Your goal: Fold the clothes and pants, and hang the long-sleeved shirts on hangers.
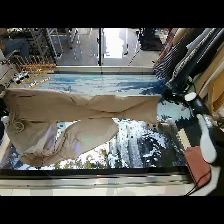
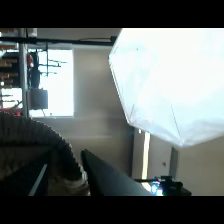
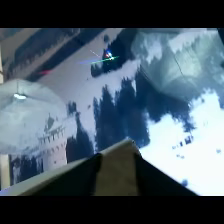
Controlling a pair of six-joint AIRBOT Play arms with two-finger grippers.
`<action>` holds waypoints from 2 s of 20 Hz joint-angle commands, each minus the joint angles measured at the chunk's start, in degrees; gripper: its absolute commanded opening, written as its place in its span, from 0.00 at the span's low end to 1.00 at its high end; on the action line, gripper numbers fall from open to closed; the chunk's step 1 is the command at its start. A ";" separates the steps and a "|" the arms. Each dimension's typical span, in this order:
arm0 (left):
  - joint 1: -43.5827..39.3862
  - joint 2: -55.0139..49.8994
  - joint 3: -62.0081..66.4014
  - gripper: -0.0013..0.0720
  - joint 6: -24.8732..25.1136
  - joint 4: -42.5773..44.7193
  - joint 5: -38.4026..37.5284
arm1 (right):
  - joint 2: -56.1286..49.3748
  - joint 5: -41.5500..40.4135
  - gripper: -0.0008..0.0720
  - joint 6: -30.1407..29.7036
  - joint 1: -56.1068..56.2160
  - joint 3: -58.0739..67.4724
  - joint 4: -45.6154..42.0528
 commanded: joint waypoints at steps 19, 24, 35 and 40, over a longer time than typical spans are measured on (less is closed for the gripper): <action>15.10 8.39 4.35 0.97 -35.80 112.74 -5.57 | 0.39 50.42 0.78 -8.79 13.88 -11.76 10.60; 12.57 6.32 4.37 0.97 -35.93 112.83 -1.90 | 0.11 36.61 0.78 -0.90 23.65 -11.82 8.59; 12.11 6.73 4.37 0.96 -36.02 112.17 -5.86 | -2.58 17.70 0.04 5.33 34.27 -10.73 7.08; 13.14 10.29 4.37 0.96 -37.48 109.57 -11.34 | 12.92 32.54 0.03 11.67 26.73 -7.61 -32.06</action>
